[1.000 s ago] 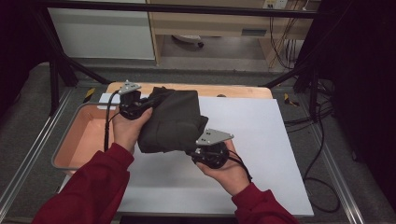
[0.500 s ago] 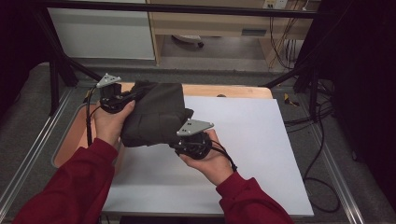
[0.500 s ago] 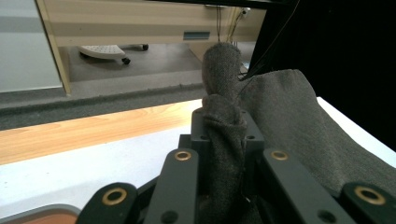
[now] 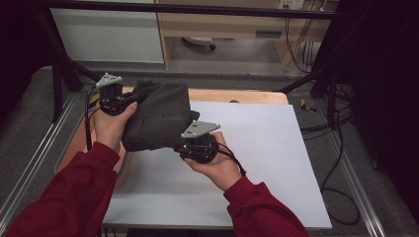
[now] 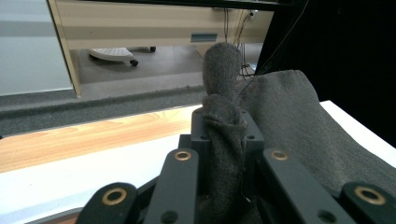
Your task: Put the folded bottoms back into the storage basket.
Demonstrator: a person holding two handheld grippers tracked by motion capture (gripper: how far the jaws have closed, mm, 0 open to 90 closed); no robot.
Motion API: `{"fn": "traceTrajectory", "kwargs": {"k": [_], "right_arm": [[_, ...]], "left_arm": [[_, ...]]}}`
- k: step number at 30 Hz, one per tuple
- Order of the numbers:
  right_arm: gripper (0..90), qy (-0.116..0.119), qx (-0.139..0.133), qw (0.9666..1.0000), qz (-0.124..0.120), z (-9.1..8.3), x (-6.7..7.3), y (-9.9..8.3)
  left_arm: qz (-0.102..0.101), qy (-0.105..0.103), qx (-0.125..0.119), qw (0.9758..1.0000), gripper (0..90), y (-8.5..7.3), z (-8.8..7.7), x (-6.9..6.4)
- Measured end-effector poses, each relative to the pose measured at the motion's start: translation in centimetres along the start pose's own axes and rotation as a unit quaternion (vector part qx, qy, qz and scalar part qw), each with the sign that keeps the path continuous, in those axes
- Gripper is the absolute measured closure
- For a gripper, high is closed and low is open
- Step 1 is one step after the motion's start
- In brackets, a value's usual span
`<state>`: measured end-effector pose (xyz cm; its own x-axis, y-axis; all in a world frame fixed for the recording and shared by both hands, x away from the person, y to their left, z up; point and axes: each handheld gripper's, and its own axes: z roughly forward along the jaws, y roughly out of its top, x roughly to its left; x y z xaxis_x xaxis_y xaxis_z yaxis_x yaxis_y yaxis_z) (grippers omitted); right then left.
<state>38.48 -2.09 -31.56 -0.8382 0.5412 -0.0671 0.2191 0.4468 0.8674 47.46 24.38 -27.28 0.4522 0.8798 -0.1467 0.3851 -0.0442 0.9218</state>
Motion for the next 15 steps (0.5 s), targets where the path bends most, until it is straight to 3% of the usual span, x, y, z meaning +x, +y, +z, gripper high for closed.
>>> {"fn": "traceTrajectory", "kwargs": {"k": [15], "right_arm": [[66.3,0.007,-0.001,1.0000,-0.004,1.2,0.4,1.2]], "left_arm": [[-0.003,0.015,-0.004,0.9999,81.1,0.2,-1.0,1.5]]}}
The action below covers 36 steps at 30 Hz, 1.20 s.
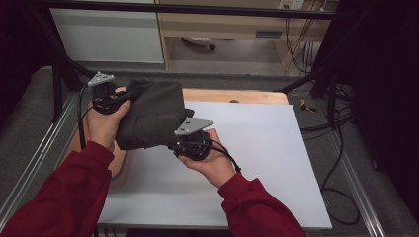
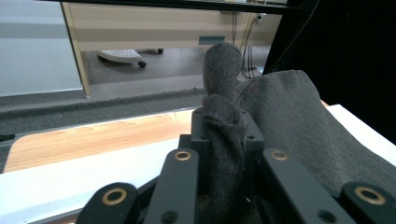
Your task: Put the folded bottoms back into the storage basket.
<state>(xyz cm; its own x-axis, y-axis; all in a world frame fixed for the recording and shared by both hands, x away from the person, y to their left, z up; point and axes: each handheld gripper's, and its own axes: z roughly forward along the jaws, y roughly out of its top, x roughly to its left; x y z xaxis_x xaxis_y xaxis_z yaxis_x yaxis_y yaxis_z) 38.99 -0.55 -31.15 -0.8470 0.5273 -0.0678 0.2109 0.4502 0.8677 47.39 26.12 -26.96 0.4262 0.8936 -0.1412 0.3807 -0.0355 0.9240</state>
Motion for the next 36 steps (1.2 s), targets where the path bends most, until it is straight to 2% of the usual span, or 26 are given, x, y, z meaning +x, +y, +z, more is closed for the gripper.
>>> {"fn": "traceTrajectory", "kwargs": {"k": [19,25,36], "right_arm": [[66.3,0.017,-0.005,0.9998,-0.008,2.4,1.0,1.6],[66.3,0.023,-0.009,0.9996,-0.008,2.9,1.4,1.8],[66.3,0.032,-0.011,0.9994,-0.009,4.4,2.2,2.6]], "left_arm": [[-0.008,0.025,-0.007,0.9996,81.1,0.1,-2.0,2.6],[0.000,0.029,-0.005,0.9996,81.1,0.2,-2.5,3.1],[-0.007,0.041,-0.005,0.9991,81.1,-0.1,-3.6,4.7]]}}
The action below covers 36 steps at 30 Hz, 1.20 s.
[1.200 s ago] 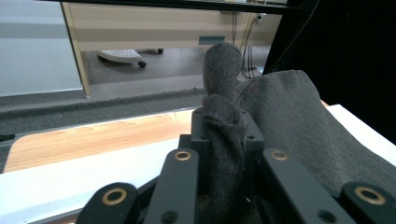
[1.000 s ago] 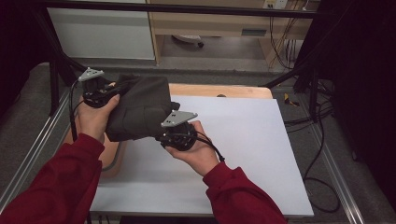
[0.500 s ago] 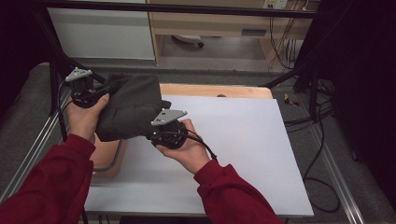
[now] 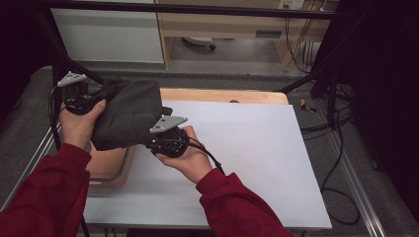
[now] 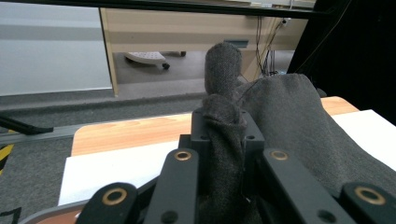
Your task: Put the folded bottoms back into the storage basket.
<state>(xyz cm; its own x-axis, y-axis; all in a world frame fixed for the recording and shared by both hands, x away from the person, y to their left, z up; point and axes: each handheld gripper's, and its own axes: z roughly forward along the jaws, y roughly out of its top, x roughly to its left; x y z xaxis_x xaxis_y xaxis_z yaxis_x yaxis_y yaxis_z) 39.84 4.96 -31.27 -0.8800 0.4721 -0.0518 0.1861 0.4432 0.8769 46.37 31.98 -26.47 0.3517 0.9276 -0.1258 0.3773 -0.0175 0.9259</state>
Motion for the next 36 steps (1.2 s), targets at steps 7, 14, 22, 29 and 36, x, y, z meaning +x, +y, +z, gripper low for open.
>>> {"fn": "traceTrajectory", "kwargs": {"k": [7,14,22,29,36], "right_arm": [[66.2,0.007,0.000,1.0000,0.001,1.2,0.6,0.5],[66.2,0.013,-0.001,0.9999,0.002,2.6,1.0,1.0],[66.2,0.020,-0.001,0.9998,-0.001,3.8,1.7,1.4],[66.1,0.023,-0.003,0.9997,-0.001,4.7,2.3,1.8],[66.2,0.029,0.001,0.9996,0.001,5.7,2.8,1.7]], "left_arm": [[-0.007,0.008,-0.001,0.9999,81.1,-0.2,-0.6,1.3],[-0.012,0.016,-0.001,0.9998,81.1,-0.4,-1.1,2.7],[-0.016,0.023,0.000,0.9996,81.1,-0.6,-1.8,4.0],[-0.020,0.026,0.001,0.9995,81.1,-0.9,-2.3,5.0],[-0.022,0.029,0.008,0.9993,81.1,-1.4,-2.5,5.9]]}}
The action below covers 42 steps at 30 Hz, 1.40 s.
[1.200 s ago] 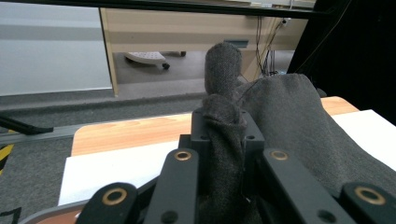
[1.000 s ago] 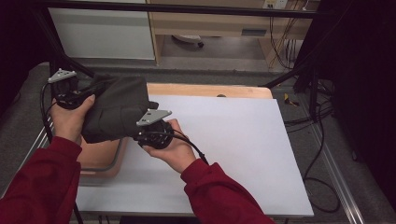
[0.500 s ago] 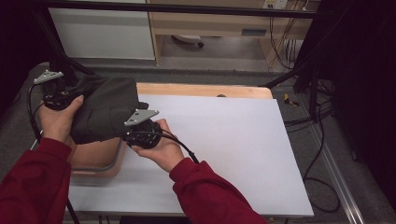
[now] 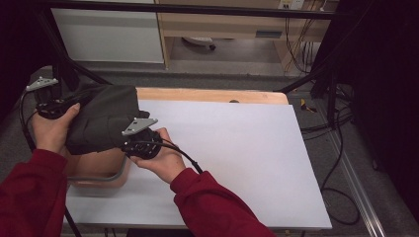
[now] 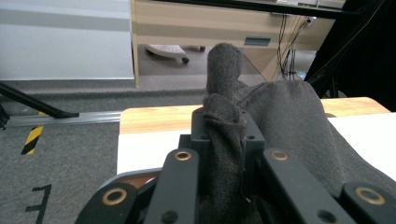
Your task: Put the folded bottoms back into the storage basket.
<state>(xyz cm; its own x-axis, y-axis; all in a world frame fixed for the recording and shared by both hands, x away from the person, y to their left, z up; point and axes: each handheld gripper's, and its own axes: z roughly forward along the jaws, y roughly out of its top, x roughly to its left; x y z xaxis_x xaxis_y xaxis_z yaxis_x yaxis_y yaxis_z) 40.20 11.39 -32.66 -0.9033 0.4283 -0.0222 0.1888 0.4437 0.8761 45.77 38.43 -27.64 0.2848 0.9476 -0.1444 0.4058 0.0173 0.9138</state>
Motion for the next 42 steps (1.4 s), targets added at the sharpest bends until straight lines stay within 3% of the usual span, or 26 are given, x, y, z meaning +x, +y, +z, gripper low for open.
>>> {"fn": "traceTrajectory", "kwargs": {"k": [8,15,42], "right_arm": [[66.1,0.005,0.002,1.0000,0.003,0.9,0.3,-0.1],[66.1,0.010,0.006,0.9999,0.005,1.7,0.6,-0.3],[65.9,0.019,0.014,0.9997,0.001,3.3,1.7,-0.8]], "left_arm": [[-0.003,0.004,0.005,1.0000,81.1,-0.5,0.0,0.9],[0.009,0.008,0.013,0.9998,81.1,-0.8,0.1,1.3],[0.002,0.011,0.025,0.9996,81.1,-2.0,-0.4,2.7]]}}
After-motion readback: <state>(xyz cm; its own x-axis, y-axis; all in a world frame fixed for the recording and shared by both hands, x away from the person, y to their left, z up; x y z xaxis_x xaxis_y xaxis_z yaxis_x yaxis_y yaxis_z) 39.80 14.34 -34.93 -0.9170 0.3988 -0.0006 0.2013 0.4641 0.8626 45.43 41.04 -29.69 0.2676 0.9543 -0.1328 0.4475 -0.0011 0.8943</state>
